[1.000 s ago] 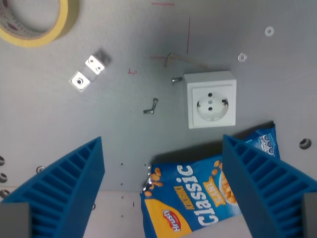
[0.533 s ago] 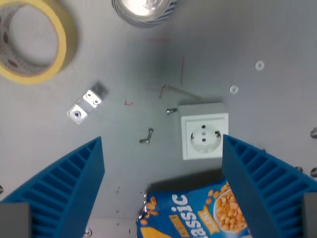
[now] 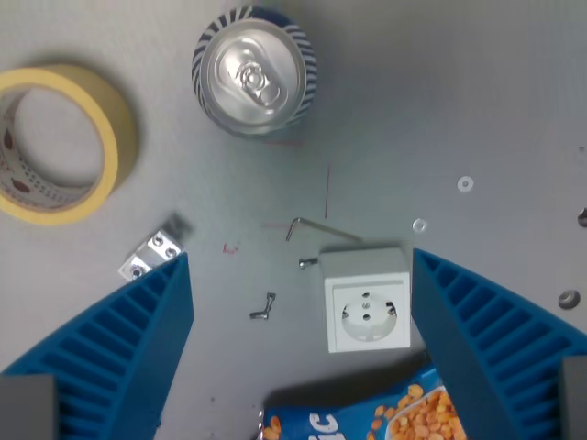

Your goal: Move in base positive x

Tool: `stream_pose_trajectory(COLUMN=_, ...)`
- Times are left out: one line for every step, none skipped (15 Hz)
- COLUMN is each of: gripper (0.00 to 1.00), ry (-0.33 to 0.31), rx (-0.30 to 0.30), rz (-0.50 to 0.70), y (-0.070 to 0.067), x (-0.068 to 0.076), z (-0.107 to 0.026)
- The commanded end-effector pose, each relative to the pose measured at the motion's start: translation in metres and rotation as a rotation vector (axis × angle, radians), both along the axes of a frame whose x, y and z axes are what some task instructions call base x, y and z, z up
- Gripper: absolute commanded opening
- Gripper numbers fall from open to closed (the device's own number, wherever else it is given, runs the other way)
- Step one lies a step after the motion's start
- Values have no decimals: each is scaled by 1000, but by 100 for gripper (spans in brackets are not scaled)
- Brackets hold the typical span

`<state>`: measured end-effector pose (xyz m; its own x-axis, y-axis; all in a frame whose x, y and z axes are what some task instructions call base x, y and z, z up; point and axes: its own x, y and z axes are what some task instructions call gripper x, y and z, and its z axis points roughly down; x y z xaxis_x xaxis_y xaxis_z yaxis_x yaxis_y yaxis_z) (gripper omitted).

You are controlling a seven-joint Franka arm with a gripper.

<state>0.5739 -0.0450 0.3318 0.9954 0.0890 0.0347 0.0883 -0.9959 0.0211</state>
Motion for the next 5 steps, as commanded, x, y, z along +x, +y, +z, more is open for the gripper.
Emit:
stream_pose_trajectory(gripper=100, ry=44, rx=15, rz=1, y=-2, x=18, z=3)
stream_pose_trajectory(gripper=100, ry=44, rx=15, rz=1, y=-3, x=23, z=3)
stream_pose_trajectory(gripper=100, ry=44, rx=15, rz=1, y=-3, x=28, z=2)
stream_pose_trajectory(gripper=100, ry=44, rx=15, rz=1, y=-4, x=33, z=2)
stream_pose_trajectory(gripper=100, ry=44, rx=15, rz=1, y=-4, x=38, z=1)
